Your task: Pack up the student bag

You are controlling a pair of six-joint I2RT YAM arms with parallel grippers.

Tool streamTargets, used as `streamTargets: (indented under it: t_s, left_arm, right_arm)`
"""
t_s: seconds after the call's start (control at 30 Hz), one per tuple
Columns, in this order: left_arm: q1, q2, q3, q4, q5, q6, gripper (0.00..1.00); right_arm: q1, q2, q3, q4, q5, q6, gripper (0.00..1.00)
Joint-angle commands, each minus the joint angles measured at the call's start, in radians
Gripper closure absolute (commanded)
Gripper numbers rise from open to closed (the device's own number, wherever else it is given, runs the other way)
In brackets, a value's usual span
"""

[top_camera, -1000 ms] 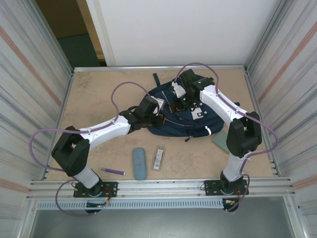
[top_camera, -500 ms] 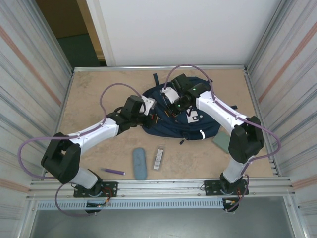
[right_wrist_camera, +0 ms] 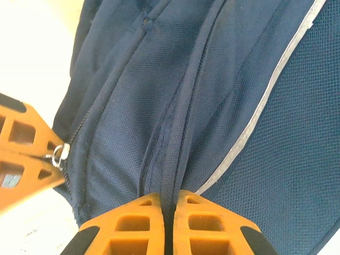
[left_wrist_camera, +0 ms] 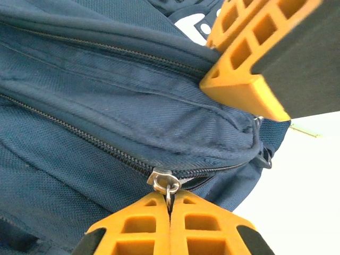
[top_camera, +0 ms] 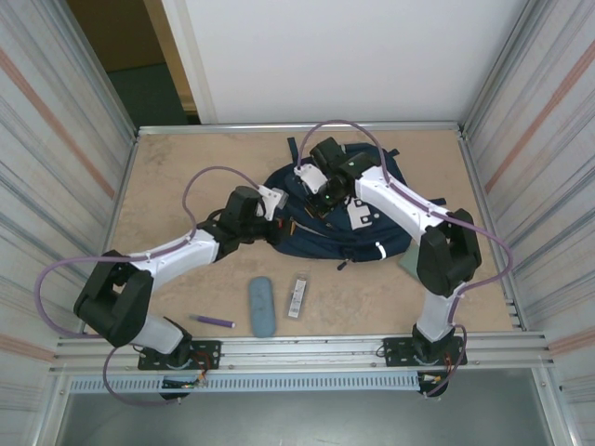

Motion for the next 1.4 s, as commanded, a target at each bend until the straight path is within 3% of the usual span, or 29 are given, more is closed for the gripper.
streamTargets:
  t_s: [0.0, 0.2, 0.27, 0.3, 0.37, 0.53, 0.77, 0.9, 1.0, 1.07, 1.2, 1.37]
  left_arm:
    - [-0.076, 0.013, -0.008, 0.045, 0.084, -0.050, 1.00]
    - [-0.094, 0.044, 0.011, 0.045, 0.153, -0.107, 0.99]
    - [-0.091, 0.026, 0.008, 0.022, 0.175, -0.095, 0.87]
    - [-0.088, 0.013, 0.004, 0.003, 0.176, -0.089, 0.77]
    - [-0.068, -0.013, 0.004, -0.047, 0.184, -0.084, 0.69]
    - [-0.016, -0.088, -0.016, -0.114, 0.158, -0.101, 0.69]
    - [-0.013, -0.025, 0.064, -0.200, 0.113, -0.185, 0.66]
    - [-0.017, 0.013, 0.106, -0.201, 0.121, -0.227, 0.64]
    - [-0.005, 0.004, 0.107, -0.214, 0.050, -0.223, 0.62]
    - [0.017, 0.013, 0.120, -0.257, -0.015, -0.211, 0.62]
    - [0.050, 0.062, 0.164, -0.321, -0.108, -0.163, 0.61]
    - [0.048, 0.142, 0.163, -0.288, -0.145, -0.179, 0.62]
  right_arm:
    - [0.001, 0.029, 0.049, 0.118, 0.002, -0.066, 1.00]
    - [0.021, -0.022, -0.080, 0.180, -0.007, -0.096, 0.97]
    - [0.019, -0.061, -0.155, 0.219, 0.038, -0.090, 0.92]
    - [0.018, -0.090, -0.200, 0.245, 0.058, -0.081, 0.85]
    - [0.010, -0.139, -0.272, 0.295, 0.113, -0.041, 0.81]
    - [-0.030, -0.254, -0.347, 0.319, 0.188, 0.127, 0.66]
    - [-0.035, -0.387, -0.389, 0.243, 0.294, 0.376, 0.54]
    - [-0.068, -0.435, -0.410, 0.193, 0.223, 0.460, 0.47]
    - [-0.126, -0.456, -0.447, 0.198, -0.081, 0.481, 0.49]
    - [-0.112, -0.459, -0.462, 0.188, -0.163, 0.484, 0.50]
    - [-0.010, -0.443, -0.487, 0.183, -0.132, 0.491, 0.50]
    - [0.071, -0.395, -0.511, 0.233, -0.080, 0.505, 0.49]
